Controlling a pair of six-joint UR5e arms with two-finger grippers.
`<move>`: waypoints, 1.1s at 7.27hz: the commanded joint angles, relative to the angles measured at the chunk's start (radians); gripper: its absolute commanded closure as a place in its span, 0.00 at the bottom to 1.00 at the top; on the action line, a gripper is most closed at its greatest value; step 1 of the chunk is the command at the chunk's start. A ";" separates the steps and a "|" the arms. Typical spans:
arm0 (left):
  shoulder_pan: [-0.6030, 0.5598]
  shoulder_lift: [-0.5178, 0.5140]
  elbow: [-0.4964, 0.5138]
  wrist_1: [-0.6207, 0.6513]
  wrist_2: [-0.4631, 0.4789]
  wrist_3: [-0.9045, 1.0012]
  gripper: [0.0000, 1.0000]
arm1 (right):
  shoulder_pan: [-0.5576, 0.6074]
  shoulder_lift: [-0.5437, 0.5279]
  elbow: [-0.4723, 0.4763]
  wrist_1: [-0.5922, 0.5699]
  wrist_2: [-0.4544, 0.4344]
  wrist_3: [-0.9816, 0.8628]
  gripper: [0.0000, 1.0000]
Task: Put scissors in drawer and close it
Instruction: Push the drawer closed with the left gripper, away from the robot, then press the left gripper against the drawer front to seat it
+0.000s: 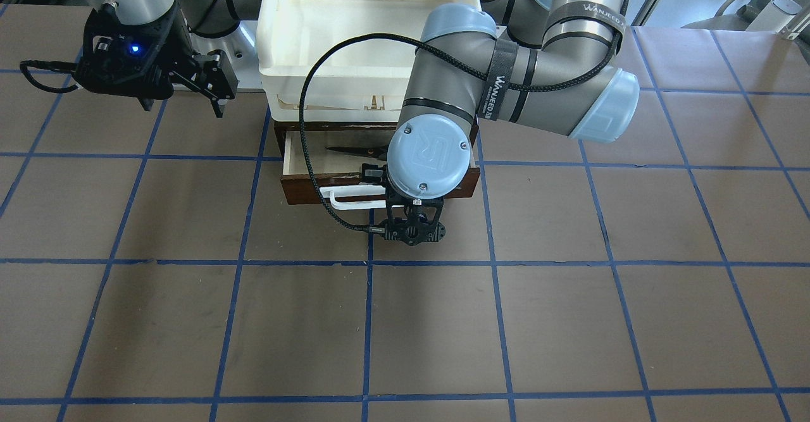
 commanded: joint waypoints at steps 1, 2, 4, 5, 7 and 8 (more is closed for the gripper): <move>0.004 0.003 0.016 0.015 -0.002 0.001 0.00 | 0.001 0.000 0.000 0.002 -0.001 0.000 0.00; 0.006 -0.016 0.024 0.096 -0.002 0.001 0.00 | 0.001 0.000 0.002 0.002 -0.001 0.000 0.00; 0.063 -0.053 0.024 0.279 0.001 0.005 0.00 | -0.001 0.000 0.002 0.005 -0.003 0.000 0.00; 0.066 -0.060 0.027 0.298 0.009 0.005 0.00 | 0.001 0.000 0.002 0.005 -0.004 0.000 0.00; 0.055 -0.089 0.023 0.303 0.012 -0.003 0.00 | -0.001 0.000 0.002 0.007 -0.006 -0.002 0.00; 0.052 -0.102 0.018 0.299 0.006 -0.008 0.00 | -0.001 0.000 0.002 0.007 -0.006 0.000 0.00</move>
